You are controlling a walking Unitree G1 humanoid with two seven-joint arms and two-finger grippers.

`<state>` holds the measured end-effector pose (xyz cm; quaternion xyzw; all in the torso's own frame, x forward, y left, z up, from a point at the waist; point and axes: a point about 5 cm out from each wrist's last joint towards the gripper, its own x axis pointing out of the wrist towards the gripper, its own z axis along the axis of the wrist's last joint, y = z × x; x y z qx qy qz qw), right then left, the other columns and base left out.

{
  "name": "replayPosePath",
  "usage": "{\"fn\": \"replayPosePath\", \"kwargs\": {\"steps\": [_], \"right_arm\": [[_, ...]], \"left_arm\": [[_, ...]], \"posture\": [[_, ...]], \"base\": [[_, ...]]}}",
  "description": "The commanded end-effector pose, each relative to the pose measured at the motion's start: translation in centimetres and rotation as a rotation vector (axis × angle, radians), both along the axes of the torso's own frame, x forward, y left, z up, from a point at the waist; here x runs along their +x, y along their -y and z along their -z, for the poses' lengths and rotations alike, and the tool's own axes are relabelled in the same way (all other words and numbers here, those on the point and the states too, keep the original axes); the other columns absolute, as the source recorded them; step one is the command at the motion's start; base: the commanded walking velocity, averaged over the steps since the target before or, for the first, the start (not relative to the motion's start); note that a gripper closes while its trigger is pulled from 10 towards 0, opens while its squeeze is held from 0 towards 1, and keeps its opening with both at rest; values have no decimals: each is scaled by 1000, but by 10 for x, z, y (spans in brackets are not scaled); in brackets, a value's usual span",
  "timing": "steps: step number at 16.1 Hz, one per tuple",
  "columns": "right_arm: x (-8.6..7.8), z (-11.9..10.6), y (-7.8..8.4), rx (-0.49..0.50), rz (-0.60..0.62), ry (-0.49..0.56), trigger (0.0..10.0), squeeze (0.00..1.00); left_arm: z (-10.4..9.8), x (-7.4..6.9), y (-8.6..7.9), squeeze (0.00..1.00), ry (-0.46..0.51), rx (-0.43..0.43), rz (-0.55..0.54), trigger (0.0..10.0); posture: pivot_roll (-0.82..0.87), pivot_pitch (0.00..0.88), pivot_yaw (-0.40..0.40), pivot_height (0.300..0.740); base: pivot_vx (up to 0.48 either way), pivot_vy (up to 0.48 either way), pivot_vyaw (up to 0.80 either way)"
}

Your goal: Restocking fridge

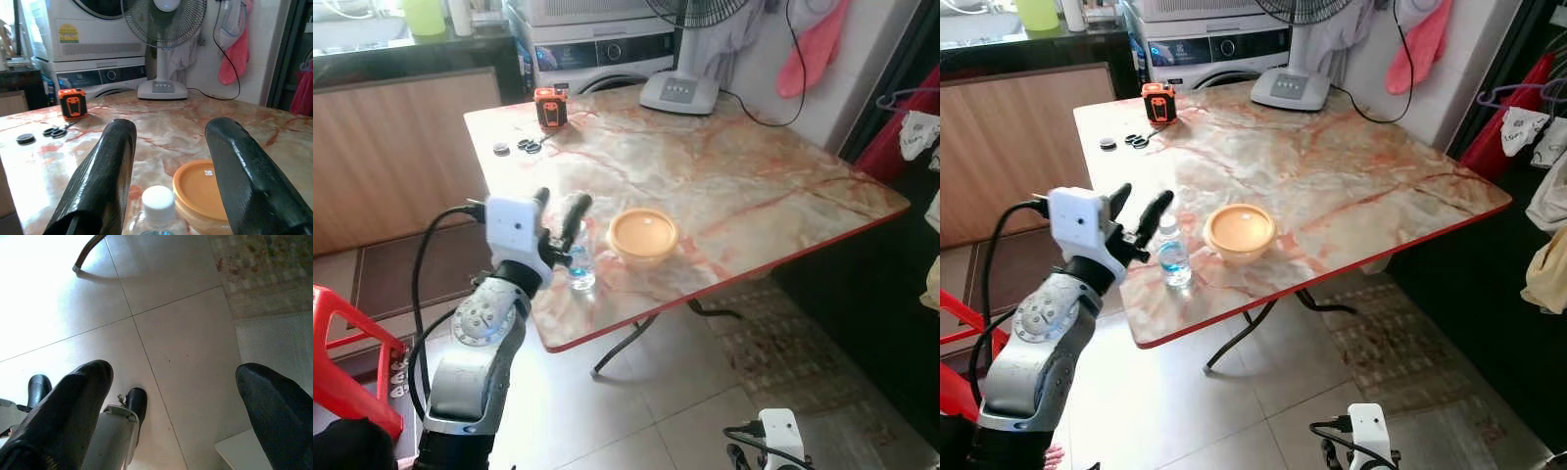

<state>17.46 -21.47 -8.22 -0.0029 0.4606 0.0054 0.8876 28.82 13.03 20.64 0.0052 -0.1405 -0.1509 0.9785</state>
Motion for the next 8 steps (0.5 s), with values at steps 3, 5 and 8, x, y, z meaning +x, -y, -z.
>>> {"fn": "replayPosePath", "kwargs": {"steps": [3, 5, 8], "right_arm": [[-1, 0, 1, 4, 13, -4, 10000, 0], [0, 0, 1, 4, 13, -2, 10000, 0], [0, 0, 2, 2, 8, -2, 10000, 0]], "left_arm": [[-6, 0, -2, 0, 20, 15, -19, 10000], [-7, 0, -4, 0, 24, 21, -22, 10000], [-8, 0, -3, 0, 29, 10, -30, 10000]], "posture": [[-58, 16, -39, 740], [-58, 16, -39, 740], [-60, 18, -37, 740]], "base": [[0, 0, 0], [247, 0, 0], [266, 0, 0]]}}
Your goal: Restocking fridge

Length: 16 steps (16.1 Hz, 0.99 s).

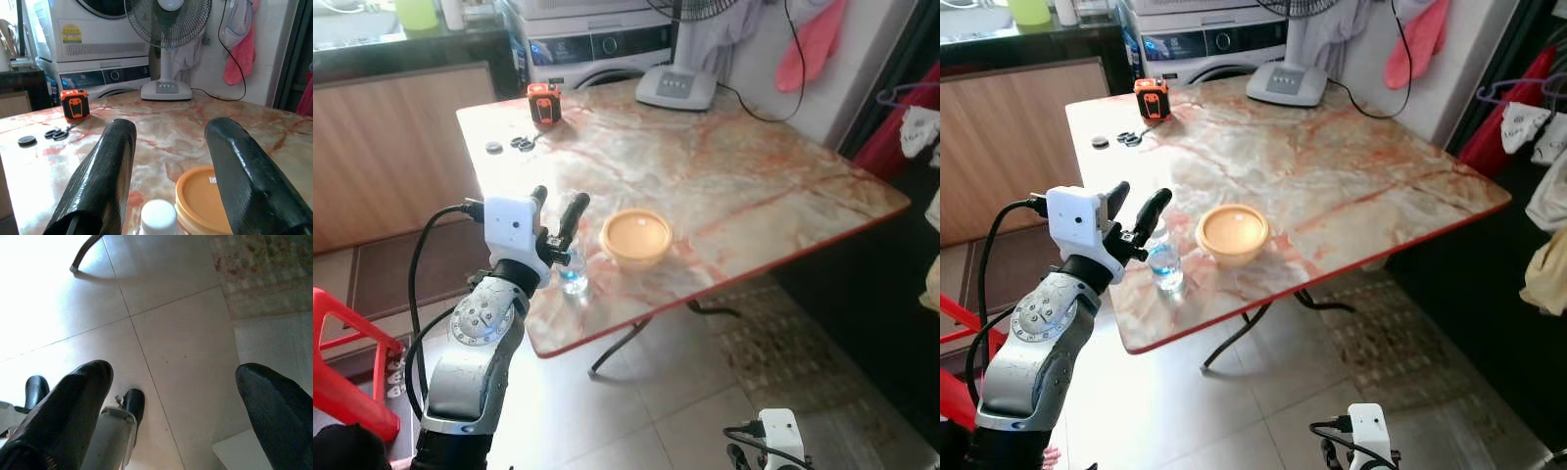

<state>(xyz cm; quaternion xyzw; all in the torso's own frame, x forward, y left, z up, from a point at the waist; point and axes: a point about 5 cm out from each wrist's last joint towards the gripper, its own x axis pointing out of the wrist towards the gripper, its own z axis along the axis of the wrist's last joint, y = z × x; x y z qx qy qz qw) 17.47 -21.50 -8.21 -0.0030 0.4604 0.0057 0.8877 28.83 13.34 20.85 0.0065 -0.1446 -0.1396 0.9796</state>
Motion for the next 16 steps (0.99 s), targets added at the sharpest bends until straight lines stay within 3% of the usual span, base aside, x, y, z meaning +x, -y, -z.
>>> {"fn": "replayPosePath", "kwargs": {"steps": [1, 11, 14, 16], "right_arm": [[0, 0, 1, 2, 8, -3, 10000, 0], [0, 0, 1, 1, -7, -7, 10000, 0], [0, 0, 1, 1, -12, -8, 10000, 0], [0, 0, 1, 1, -15, -9, 10000, 0]], "left_arm": [[-6, -1, 1, 0, 21, 12, -5, 10000], [-7, -2, 6, 0, 27, 20, 26, 10000], [-10, -5, 12, 0, 35, 9, 88, 10000], [-9, -10, 22, 0, -24, -29, 211, 10000]], "posture": [[-60, 18, -37, 740], [-59, 19, -37, 740], [-58, 20, -36, 740], [-58, 20, -36, 740]], "base": [[277, 0, 0], [303, 0, 0], [97, 0, 0], [0, 0, 0]]}}
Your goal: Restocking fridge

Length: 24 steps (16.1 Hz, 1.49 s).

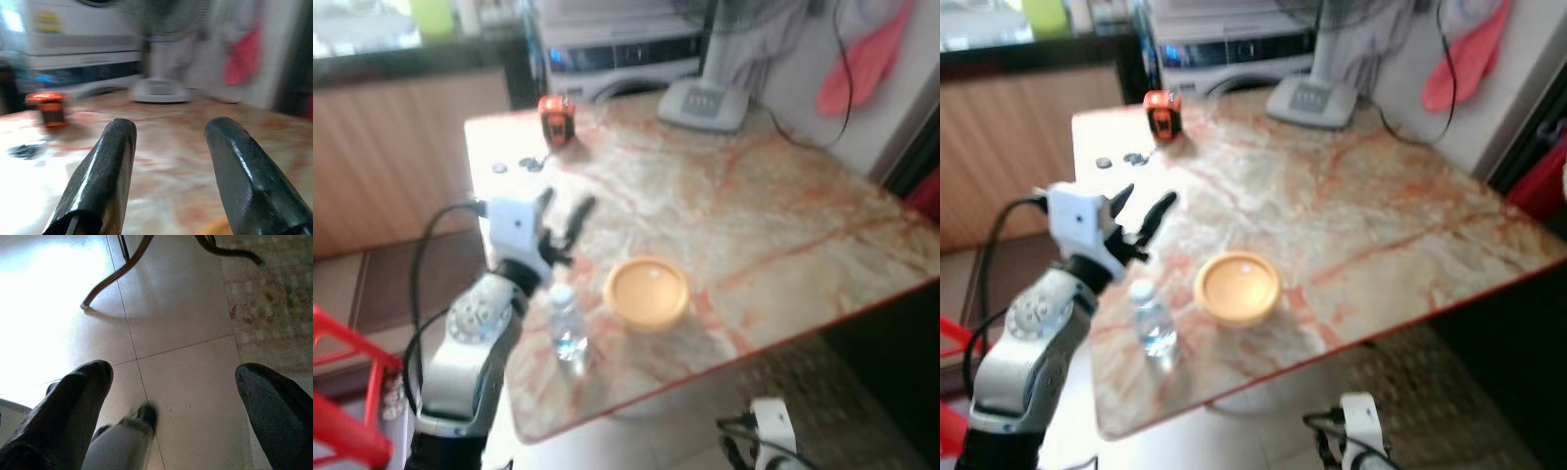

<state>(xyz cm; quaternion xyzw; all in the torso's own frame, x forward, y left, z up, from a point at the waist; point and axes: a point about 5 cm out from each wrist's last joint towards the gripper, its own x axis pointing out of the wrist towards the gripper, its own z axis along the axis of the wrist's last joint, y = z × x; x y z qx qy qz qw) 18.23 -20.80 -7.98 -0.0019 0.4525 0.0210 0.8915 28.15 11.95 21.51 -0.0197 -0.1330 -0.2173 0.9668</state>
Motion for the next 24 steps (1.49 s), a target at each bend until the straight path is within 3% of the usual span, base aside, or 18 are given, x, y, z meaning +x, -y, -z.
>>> {"fn": "replayPosePath", "kwargs": {"steps": [1, 4, 5, 6, 8, 9, 10, 11, 14, 16, 18, 19, 20, 24], "right_arm": [[-8, 2, 8, -15, 10, -26, 10000, 0], [-7, 2, 8, -17, 11, -27, 10000, 0], [-7, 2, 8, -16, 11, -29, 10000, 0], [-8, 2, 8, -16, 8, -33, 10000, 0], [-8, 3, 8, -17, 7, -36, 10000, 0], [-8, 3, 8, -18, 6, -39, 10000, 0], [-8, 3, 7, -18, 4, -41, 10000, 0], [-8, 3, 6, -18, 3, -42, 10000, 0], [-7, 3, 6, -18, 4, -46, 10000, 0], [-8, 4, 5, -22, -5, -59, 10000, 0], [-8, 4, 5, -19, 2, -62, 10000, 0], [-9, 4, 5, -13, 43, -57, 10000, 0], [-9, 4, 5, -17, 48, -59, 10000, 0], [-10, 5, 6, -22, 59, -63, 10000, 0]], "left_arm": [[-4, -4, 10, 0, 1, -10, 66, 10000], [-30, -8, 15, 0, -15, -39, 193, 10000], [-40, -8, 12, 0, -18, -4, 211, 10000], [-49, -8, 8, 0, -45, 117, 227, 10000], [-50, -9, 7, 0, -108, 159, 253, 10000], [-43, -10, 8, 0, -245, 181, 266, 10000], [-34, -5, 7, 0, -353, 152, 194, 10000], [-29, -3, 6, 0, -401, 119, 162, 10000], [-37, -8, 15, 0, -427, 156, 214, 10000], [-41, -13, 18, 0, -506, 189, 240, 10000], [-40, -19, 18, 0, -540, 282, 252, 10000], [-32, -22, 12, 149, -572, 372, 255, 10000], [-29, -21, 7, 1000, -598, 391, 225, 10000], [-27, -19, -1, 1000, -643, 405, 175, 10000]], "posture": [[-50, 27, -37, 740], [-38, 33, -37, 740], [-21, 39, -36, 740], [-1, 40, -32, 740], [12, 40, -29, 740], [41, 34, -22, 740], [43, 31, -18, 740], [42, 28, -14, 740], [56, 24, -7, 740], [65, 17, -4, 740], [65, 12, 1, 740], [66, 6, 7, 740], [66, 6, 7, 740], [64, 2, 6, 740]], "base": [[0, 0, 0], [0, 0, 0], [0, 0, 0], [0, 0, 0], [0, 0, 0], [0, 0, 0], [0, 0, 0], [0, 0, 0], [0, 0, 0], [0, 0, 0], [0, 0, 0], [0, 0, 0], [0, 0, 0], [0, 0, 0]]}}
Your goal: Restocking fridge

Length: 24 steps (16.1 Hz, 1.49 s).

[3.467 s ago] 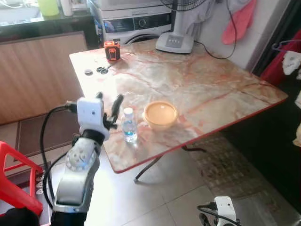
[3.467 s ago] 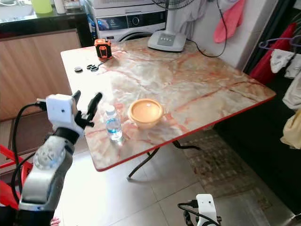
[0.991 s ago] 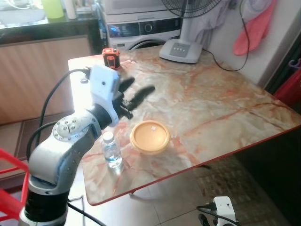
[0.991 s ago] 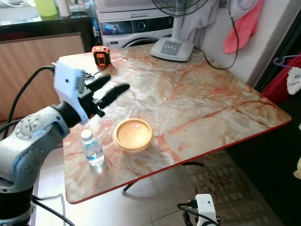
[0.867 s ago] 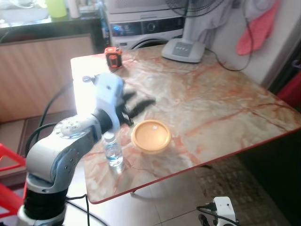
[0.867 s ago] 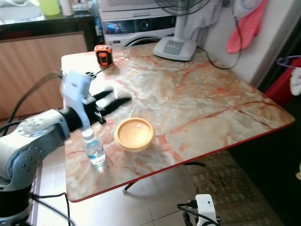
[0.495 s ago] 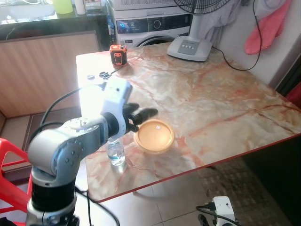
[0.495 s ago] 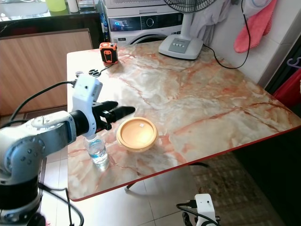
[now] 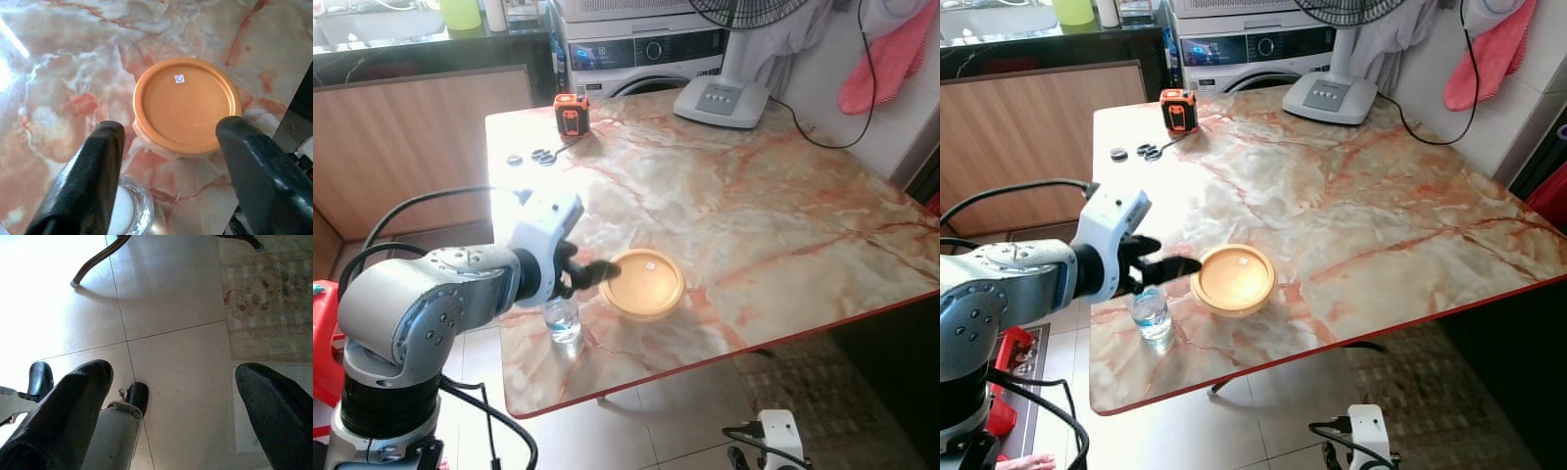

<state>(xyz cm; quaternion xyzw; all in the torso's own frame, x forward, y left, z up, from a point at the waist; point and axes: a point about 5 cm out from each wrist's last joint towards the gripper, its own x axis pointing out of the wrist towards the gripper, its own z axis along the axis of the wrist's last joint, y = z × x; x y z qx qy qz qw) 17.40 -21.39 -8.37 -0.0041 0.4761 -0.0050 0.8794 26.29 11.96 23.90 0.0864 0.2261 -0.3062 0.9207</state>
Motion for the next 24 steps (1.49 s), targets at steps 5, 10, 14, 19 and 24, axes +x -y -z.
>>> {"fn": "replayPosePath", "kwargs": {"steps": [5, 10, 14, 19, 24], "right_arm": [[-1, 1, 1, 3, 15, -11, 10000, 0], [-1, 0, 3, -3, 13, -15, 10000, 0], [0, 0, 3, -7, 12, -15, 10000, 0], [0, 0, 3, -8, 8, -17, 10000, 0], [0, 0, 3, -7, 10, -17, 10000, 0]], "left_arm": [[-1, -2, -6, 1000, -28, 18, -16, 10000], [-5, 1, -22, 0, -49, 14, -34, 10000], [-4, -4, -22, 0, -71, 34, 26, 10000], [-1, -5, -32, 0, -115, 84, 19, 10000], [12, -10, -40, 0, -163, 153, 13, 10000]], "posture": [[63, 16, -1, 740], [76, 21, -5, 740], [74, 21, -7, 740], [85, 22, -7, 740], [79, 23, -6, 740]], "base": [[0, 0, 0], [0, 0, 0], [0, 0, 0], [0, 0, 0], [0, 0, 0]]}}
